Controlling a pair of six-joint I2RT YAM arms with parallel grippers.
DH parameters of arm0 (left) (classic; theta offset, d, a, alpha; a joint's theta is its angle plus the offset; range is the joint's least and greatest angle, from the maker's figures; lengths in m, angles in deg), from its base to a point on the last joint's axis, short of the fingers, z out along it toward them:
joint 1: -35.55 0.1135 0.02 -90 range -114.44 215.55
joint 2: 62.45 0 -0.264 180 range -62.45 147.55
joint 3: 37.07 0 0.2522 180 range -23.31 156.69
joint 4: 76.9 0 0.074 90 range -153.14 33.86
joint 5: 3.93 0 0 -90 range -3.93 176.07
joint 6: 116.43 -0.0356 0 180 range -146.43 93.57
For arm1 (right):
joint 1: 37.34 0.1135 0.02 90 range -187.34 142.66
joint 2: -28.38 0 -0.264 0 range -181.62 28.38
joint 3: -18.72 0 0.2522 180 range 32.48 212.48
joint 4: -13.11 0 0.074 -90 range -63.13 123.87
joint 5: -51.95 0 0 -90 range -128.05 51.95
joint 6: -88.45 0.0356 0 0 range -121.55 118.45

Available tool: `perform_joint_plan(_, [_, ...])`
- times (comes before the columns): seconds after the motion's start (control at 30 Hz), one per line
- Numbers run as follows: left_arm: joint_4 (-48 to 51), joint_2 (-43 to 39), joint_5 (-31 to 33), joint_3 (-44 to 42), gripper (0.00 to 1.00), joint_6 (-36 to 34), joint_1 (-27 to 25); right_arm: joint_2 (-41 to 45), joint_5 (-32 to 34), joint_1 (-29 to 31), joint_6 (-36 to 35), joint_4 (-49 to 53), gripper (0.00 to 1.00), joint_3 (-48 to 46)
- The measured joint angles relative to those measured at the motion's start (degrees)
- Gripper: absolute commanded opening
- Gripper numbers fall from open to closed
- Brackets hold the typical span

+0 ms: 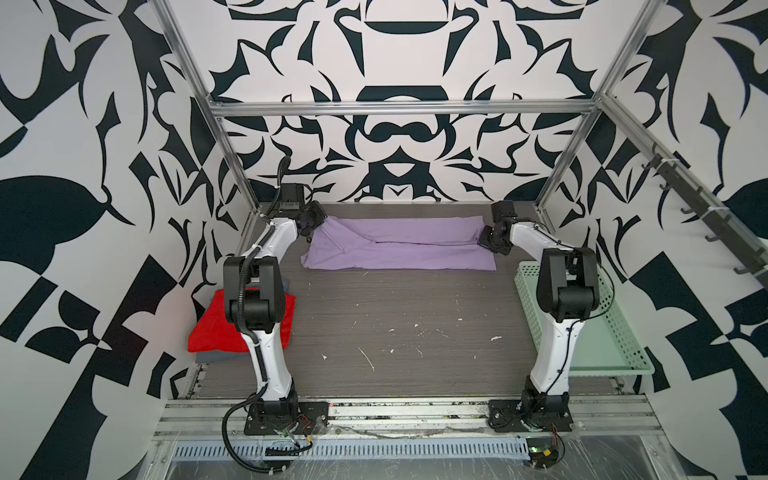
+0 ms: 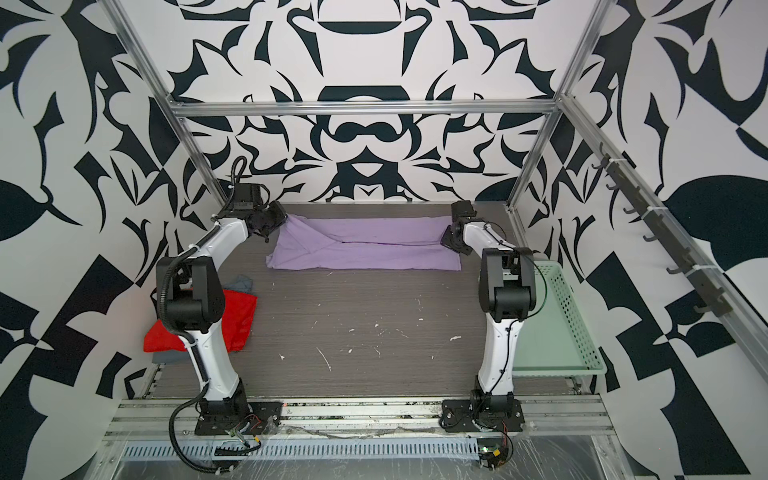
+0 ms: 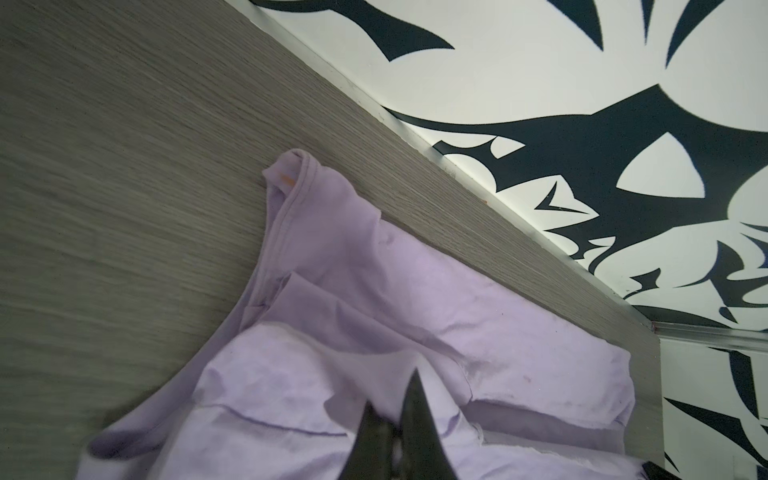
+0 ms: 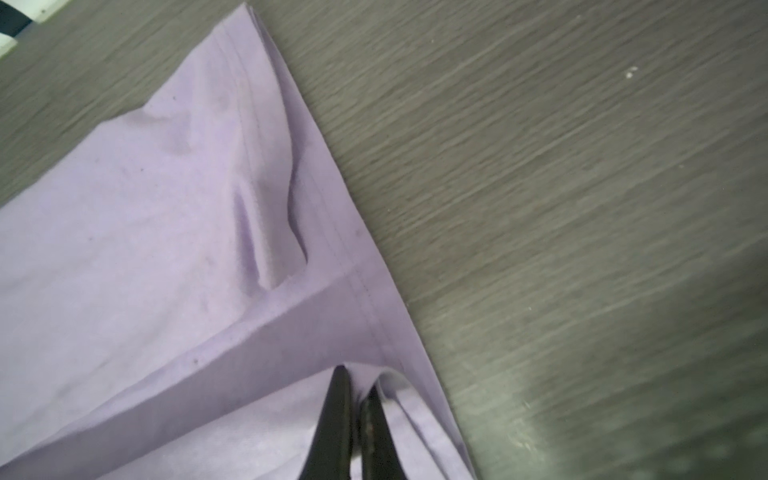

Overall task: Fold and stack the t-shirts
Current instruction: 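Open both grippers at the far edge and raise them off the folded shirt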

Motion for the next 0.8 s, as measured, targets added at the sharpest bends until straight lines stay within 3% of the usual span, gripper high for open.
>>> perform_joint_plan(0.17, [-0.26, 3.58, -0.98, 2.78, 0.00, 0.79, 0.00, -1.66, -1.14, -0.57, 0.04, 0.20, 0.00, 1.66])
perform_joint_plan(0.2, [-0.28, 4.24, -1.05, 3.37, 0.04, 0.98, 0.00, -1.92, -1.36, -0.68, 0.07, 0.26, 0.09, 2.19])
perform_joint_plan(0.23, [-0.26, 4.68, -1.11, 3.96, 0.15, 1.20, 0.04, -2.16, -1.46, -0.79, 0.15, 0.28, 0.24, 2.71])
perform_joint_plan(0.3, [-0.33, 5.40, -1.07, 4.94, 0.35, 1.97, 0.11, -2.38, -1.51, -0.96, 0.55, 0.37, 0.37, 3.76])
perform_joint_plan(0.4, [-0.52, 6.10, -0.85, 6.23, 0.46, 3.28, 0.44, -2.36, -1.44, -1.20, 0.98, 0.13, 0.41, 5.11])
perform_joint_plan(0.8, [-1.51, 4.59, 2.34, 5.60, 0.53, 4.13, 1.42, 4.42, -4.83, -0.96, 1.18, -3.93, 0.43, 3.02])
